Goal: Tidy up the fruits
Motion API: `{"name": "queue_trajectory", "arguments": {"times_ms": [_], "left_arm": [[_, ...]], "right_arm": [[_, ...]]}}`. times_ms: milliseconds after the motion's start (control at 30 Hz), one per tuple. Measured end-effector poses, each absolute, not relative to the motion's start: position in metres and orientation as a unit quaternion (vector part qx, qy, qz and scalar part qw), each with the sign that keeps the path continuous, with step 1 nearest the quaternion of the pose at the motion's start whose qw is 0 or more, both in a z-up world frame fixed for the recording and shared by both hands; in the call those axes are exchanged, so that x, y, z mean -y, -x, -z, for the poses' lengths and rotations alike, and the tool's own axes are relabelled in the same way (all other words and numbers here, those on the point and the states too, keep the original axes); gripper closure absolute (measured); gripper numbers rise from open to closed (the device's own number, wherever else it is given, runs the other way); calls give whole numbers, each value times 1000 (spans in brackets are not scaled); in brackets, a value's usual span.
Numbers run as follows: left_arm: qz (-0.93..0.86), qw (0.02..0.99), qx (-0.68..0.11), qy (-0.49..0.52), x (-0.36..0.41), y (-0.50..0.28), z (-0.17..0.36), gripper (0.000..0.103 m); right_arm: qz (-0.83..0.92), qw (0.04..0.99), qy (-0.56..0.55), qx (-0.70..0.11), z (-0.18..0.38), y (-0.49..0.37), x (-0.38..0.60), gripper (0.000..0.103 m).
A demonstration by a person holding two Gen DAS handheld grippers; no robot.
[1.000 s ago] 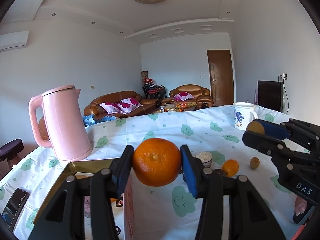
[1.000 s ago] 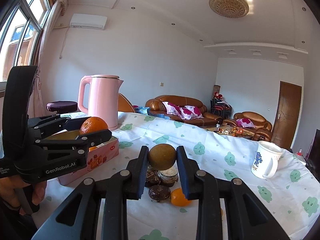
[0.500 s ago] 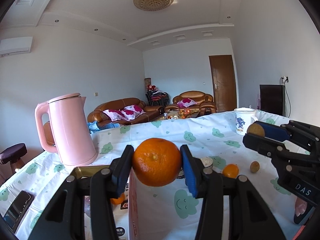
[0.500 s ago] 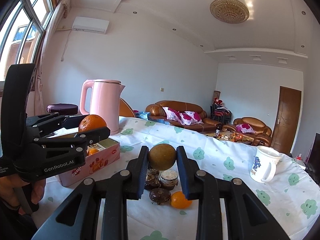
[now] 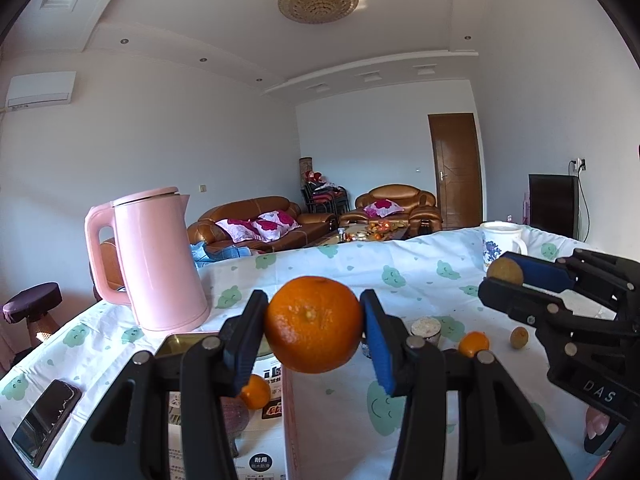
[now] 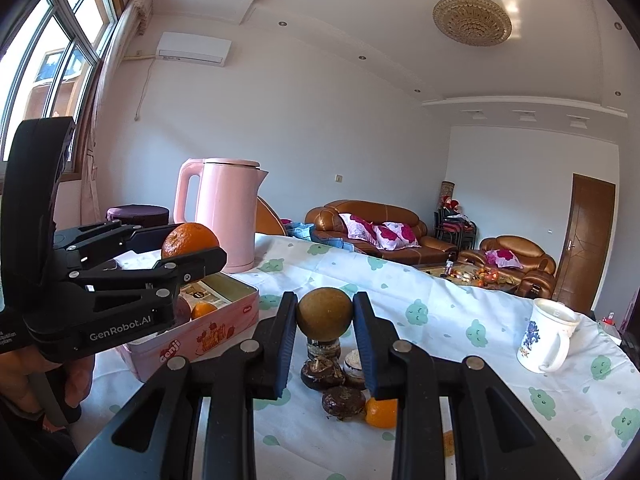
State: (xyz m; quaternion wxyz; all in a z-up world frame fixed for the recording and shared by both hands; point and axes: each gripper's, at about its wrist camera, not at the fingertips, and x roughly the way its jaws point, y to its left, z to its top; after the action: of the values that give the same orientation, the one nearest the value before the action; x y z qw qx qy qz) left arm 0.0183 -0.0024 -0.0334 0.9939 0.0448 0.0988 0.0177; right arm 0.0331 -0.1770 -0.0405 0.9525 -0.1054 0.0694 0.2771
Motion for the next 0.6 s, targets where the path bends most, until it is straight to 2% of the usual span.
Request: {"name": "queue_trajectory", "arguments": {"times_ms": [600], "left_arm": [[-84, 988, -130, -13, -66, -21, 28, 54]], "right_arm": [[-335, 929, 127, -89, 18, -56, 116, 73]]}}
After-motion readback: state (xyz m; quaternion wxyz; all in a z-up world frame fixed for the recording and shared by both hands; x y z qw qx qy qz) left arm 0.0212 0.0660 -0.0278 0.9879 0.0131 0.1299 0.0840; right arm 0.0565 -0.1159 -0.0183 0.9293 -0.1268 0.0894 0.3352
